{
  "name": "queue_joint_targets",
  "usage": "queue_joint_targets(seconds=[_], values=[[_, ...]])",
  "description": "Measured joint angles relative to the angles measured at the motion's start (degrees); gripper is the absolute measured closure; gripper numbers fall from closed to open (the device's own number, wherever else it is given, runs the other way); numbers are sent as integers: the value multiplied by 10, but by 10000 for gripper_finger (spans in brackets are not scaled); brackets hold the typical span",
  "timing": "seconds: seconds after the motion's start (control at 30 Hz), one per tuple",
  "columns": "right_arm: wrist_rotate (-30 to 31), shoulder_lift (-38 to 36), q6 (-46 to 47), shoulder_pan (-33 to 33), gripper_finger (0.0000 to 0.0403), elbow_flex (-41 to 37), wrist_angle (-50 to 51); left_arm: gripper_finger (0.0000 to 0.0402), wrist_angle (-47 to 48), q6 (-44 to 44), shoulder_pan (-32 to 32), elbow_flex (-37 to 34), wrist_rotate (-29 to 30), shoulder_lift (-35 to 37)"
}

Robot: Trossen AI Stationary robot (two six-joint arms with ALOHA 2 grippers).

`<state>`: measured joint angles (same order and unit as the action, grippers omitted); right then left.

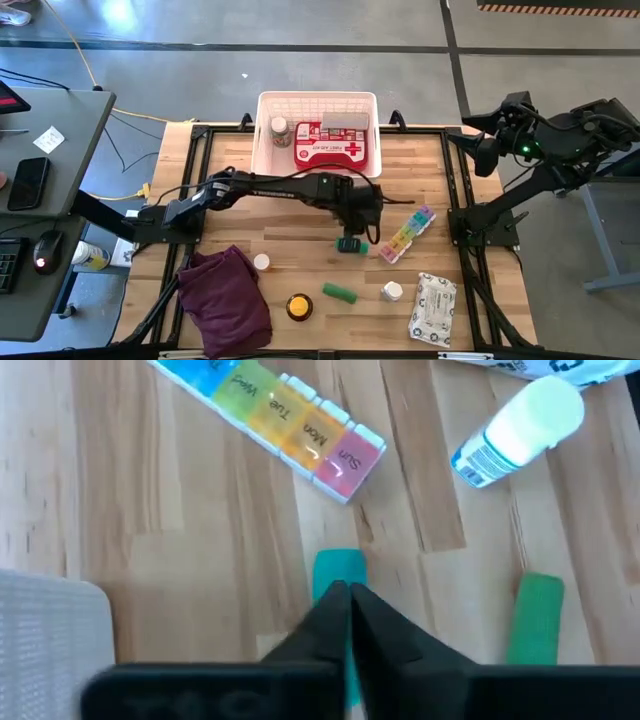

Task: Pick & place medical supplies in basket/bin
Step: Put the blue bandage into the white bin

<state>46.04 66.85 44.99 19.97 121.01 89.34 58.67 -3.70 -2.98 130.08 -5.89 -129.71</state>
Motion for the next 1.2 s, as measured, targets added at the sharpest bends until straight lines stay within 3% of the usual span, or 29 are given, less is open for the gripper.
queue_joint_targets(seconds=[0.3,0.43,0.53,0.67,0.83,1.07,1.2], values=[[-16,0,0,0,98,0,2,115,-15,12,0,-53,-3,-29],[-27,0,0,0,98,0,6,58,-16,30,-3,-63,-55,-51],[-33,0,0,0,98,0,6,40,-28,27,-12,-68,-54,-71],[-47,0,0,0,98,0,7,40,-31,29,-18,-69,-19,-94],[-76,0,8,0,98,0,7,72,-25,54,-15,-67,14,-114],[-102,0,11,0,98,0,7,169,-4,70,-15,-60,32,-114],[-94,0,10,0,98,0,7,238,38,72,-15,-19,16,-114]])
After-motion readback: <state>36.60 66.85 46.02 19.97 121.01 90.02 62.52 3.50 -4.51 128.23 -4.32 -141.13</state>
